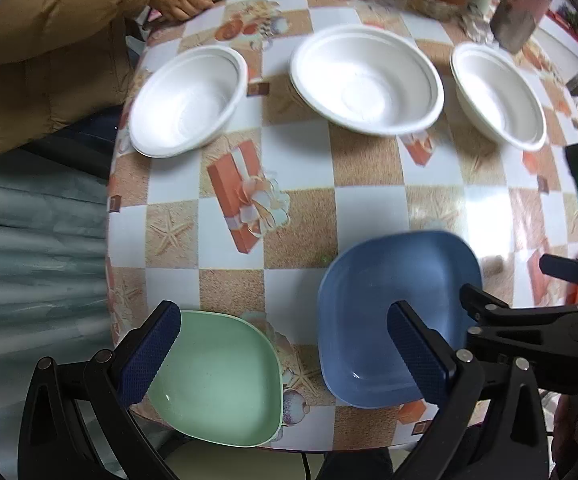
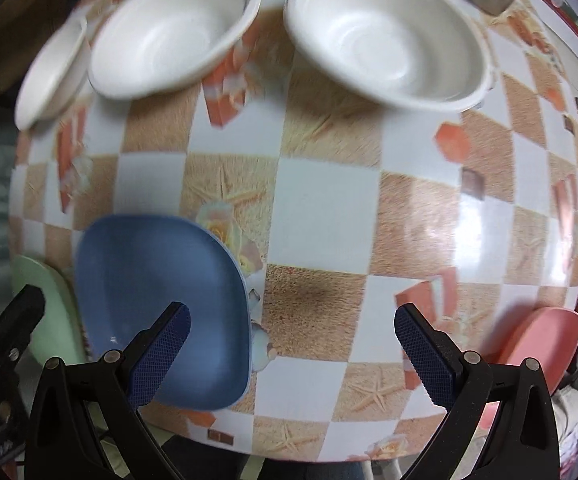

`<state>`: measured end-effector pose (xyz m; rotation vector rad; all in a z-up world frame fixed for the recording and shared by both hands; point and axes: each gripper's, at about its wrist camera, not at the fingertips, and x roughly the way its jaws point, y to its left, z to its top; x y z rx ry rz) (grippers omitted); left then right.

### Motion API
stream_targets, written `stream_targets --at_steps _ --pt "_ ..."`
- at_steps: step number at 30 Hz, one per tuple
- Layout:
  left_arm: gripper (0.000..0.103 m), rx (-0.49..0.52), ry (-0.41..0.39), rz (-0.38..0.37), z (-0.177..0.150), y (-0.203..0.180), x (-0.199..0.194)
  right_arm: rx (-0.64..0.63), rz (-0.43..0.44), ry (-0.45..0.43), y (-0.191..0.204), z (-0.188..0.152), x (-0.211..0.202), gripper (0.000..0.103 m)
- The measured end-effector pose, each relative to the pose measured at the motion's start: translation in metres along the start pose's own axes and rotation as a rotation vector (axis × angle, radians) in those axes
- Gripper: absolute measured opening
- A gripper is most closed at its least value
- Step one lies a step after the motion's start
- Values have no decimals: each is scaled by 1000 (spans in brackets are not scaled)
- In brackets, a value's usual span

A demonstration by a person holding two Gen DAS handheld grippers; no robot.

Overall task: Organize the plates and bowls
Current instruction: 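Move both tools toward the blue square plate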

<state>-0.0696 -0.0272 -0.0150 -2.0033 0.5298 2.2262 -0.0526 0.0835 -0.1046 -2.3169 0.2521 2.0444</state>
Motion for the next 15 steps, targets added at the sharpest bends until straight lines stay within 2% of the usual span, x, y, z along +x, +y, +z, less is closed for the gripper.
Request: stream_targets --at_steps 6,15 --pt "103 44 24 0 0 -22 20 6 -54 38 -18 -5 18 103" --pt "103 105 41 -45 4 -63 37 166 -89 54 -94 -18 7 103"
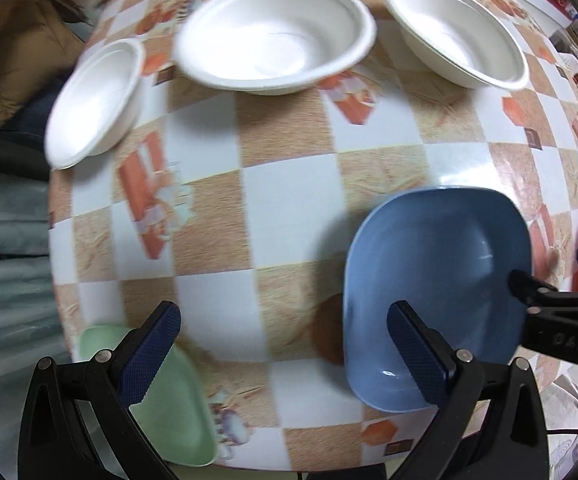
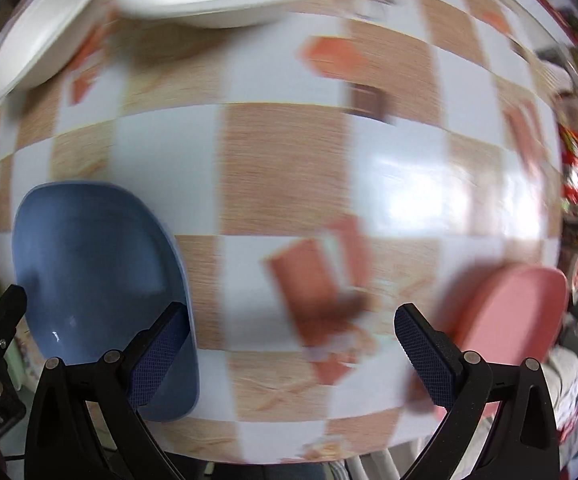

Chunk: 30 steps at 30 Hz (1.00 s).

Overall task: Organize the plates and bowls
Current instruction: 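Move both tools toward the blue square plate, then close both tools side by side on the blue plate's rim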

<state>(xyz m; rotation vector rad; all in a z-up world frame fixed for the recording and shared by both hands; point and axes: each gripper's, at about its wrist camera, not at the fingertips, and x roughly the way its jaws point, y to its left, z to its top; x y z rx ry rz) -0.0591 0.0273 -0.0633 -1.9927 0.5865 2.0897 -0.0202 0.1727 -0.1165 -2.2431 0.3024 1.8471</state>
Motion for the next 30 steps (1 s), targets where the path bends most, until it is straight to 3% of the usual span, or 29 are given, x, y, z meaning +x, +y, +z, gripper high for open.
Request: stream_targets --at_steps 7,14,20,26,30 --pt "103 41 -14 -30 5 -25 11 39 78 14 -18 -9 -3 103" --pt "103 20 -3 -69 9 -17 28 18 110 15 12 -24 -2 103" --pt "103 26 -41 -137 20 -9 31 47 132 -15 10 -30 0 103" --pt "103 -1 -59 -138 23 -13 29 62 140 -16 -9 -36 4 103" --pt "103 -11 5 -136 17 -7 33 81 152 8 -19 -25 11 103"
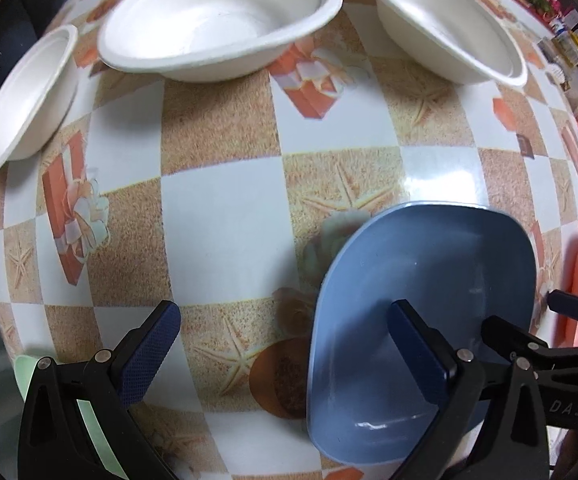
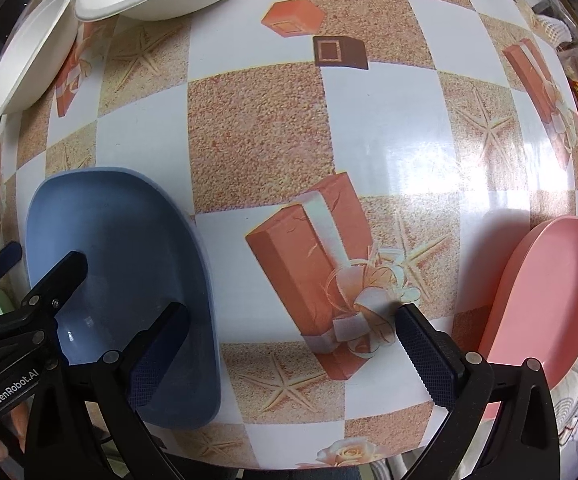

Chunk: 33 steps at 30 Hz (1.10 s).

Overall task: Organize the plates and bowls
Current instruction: 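Close both tools side by side on the blue plate's rim, then lift the blue plate with both tools and carry it over the green plate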

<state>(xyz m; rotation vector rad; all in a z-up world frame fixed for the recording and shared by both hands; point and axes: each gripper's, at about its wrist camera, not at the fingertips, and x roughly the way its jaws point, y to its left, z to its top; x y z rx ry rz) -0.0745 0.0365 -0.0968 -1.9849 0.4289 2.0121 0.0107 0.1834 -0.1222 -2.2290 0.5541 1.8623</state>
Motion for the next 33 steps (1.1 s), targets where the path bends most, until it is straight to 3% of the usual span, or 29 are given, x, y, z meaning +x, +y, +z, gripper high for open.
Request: stream_targets --at_steps 3,6,9,10,11,12,15,17,19,33 --pt "99 39 21 4 4 -14 -1 -4 2 -2 -2 -3 -4 93" --pt "89 71 12 12 3 -25 -6 -38 6 -16 5 -7 -14 74" --pt "73 76 12 -3 2 -33 -7 -54 21 -30 11 -10 -21 55" --pt "63 87 11 -9 1 -36 -7 -58 38 -34 13 -9 -23 42" --pt "50 100 9 -20 1 -40 -8 -63 71 -33 16 -8 -25 19" --pt "46 122 8 -25 0 -44 -9 -59 128 -15 19 -8 -24 13" --pt "43 124 33 -28 1 -43 -8 -26 142 7 17 -6 -25 13" --pt "33 116 55 -30 1 -39 -5 -24 143 23 16 -8 -25 13" --pt "31 113 73 -16 -6 -33 -2 -39 140 38 19 -10 -26 13" --pt "31 103 54 4 -68 -7 -12 -132 135 70 64 -32 -46 13"
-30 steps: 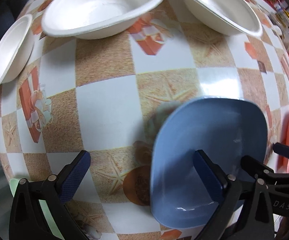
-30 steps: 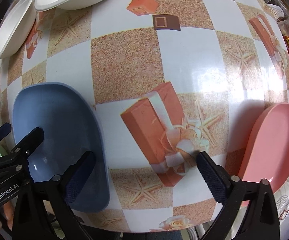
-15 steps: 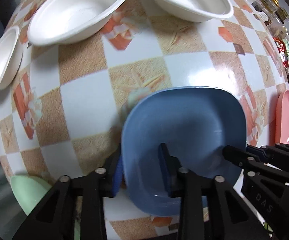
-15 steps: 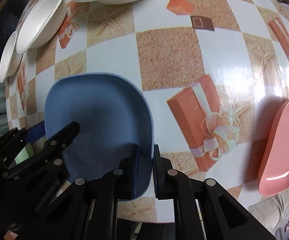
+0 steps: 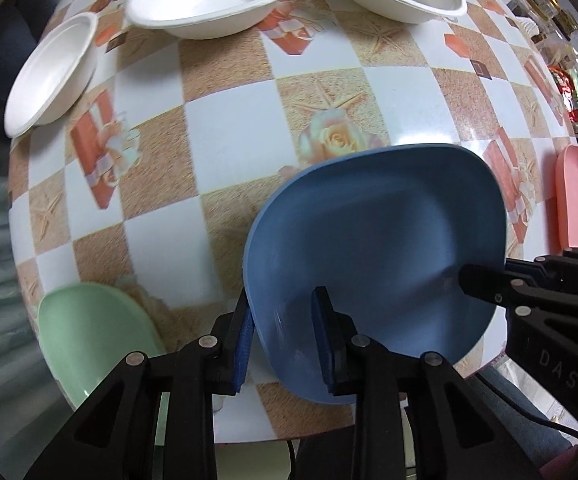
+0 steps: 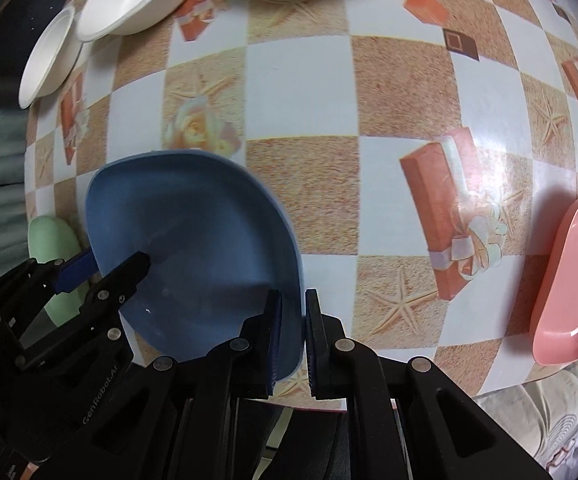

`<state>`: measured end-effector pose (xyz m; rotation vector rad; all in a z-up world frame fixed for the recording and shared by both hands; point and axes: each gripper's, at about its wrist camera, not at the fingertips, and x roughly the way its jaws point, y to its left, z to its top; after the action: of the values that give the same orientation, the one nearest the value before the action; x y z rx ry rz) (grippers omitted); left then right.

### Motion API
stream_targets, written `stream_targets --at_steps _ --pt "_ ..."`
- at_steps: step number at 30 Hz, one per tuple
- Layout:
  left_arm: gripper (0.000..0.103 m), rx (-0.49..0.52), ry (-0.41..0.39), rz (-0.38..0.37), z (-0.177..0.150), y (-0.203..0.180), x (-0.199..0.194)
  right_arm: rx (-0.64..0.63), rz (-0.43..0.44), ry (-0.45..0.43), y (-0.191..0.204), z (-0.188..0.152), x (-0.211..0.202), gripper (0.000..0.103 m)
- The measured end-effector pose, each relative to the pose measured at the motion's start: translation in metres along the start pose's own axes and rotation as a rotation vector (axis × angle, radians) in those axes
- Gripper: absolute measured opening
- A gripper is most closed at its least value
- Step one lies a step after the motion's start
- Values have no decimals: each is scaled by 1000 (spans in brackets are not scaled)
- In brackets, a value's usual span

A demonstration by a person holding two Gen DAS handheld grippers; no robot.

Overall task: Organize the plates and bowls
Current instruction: 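Lift the blue plate with both tools and carry it over the green plate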

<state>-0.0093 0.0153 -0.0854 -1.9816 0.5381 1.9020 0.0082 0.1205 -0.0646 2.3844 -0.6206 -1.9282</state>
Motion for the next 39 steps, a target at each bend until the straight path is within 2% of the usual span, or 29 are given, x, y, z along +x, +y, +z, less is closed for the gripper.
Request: stream_targets --at_steps 4,6,15,16,18,34,39 --pt "31 -16 -20 0 -21 20 -14 -19 -2 -8 24 -12 -8 13" --pt "31 -20 -29 4 -20 29 -20 -29 -5 -14 36 -15 -13 13" --pt "31 -42 -64 16 -41 35 -41 -59 -6 -38 65 -28 -21 13" --pt "31 -45 -67 17 -42 37 -42 -61 -7 -43 68 -44 -12 13" --pt "31 -51 -75 19 -48 41 -45 -70 -7 -49 78 -47 -15 13" --pt "31 -115 -110 50 -77 72 -59 -152 -14 -69 135 -52 -20 13" --pt "31 -140 -111 57 -70 79 -60 -181 -17 -64 148 -51 -17 13"
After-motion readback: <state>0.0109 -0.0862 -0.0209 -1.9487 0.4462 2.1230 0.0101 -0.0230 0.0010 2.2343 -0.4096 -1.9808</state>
